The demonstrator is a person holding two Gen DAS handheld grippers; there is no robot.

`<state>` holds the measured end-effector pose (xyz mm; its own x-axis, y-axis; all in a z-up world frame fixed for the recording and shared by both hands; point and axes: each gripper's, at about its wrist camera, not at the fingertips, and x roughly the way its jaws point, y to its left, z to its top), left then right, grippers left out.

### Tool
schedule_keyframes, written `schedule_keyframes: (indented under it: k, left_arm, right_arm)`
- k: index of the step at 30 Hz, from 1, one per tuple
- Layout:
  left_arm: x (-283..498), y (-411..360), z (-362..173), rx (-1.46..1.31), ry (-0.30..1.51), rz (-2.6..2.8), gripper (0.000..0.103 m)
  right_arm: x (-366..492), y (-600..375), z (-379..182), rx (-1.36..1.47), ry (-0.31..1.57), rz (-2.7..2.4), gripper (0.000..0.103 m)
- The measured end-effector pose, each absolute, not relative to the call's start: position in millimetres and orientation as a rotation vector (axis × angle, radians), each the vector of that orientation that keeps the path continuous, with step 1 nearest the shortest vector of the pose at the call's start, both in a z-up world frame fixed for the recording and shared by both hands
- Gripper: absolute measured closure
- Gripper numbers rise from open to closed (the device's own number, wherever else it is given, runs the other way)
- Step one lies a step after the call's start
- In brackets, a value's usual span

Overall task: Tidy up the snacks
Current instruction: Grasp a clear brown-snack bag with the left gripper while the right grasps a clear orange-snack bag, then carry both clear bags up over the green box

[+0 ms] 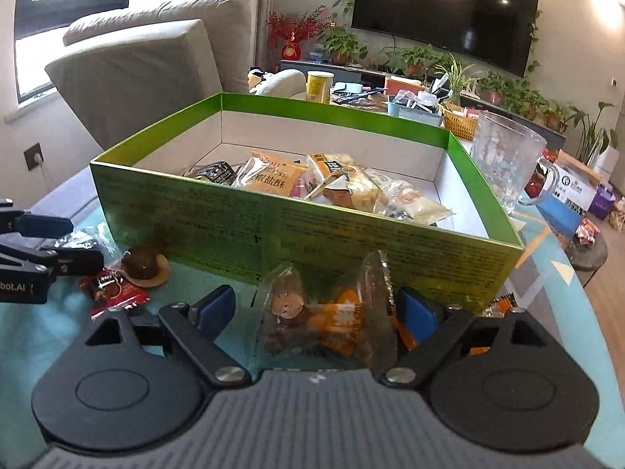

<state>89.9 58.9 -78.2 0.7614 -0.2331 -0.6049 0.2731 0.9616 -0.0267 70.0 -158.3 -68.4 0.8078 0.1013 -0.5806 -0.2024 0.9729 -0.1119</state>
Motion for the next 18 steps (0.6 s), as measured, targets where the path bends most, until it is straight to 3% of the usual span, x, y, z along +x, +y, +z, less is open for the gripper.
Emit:
schedule_keyframes:
  k: [2, 18]
  left_arm:
    - [87.2, 57.1, -78.0, 0.077, 0.64, -0.278, 0.063]
    - [45.8, 59.7, -58.6, 0.06, 0.601, -0.286, 0.065]
  right_arm:
    - [69.2, -154.7, -69.8, -0.186, 0.605, 0.161, 0.055]
    - [27.9, -150.4, -45.7, -0.146, 0.552, 0.243, 0.056]
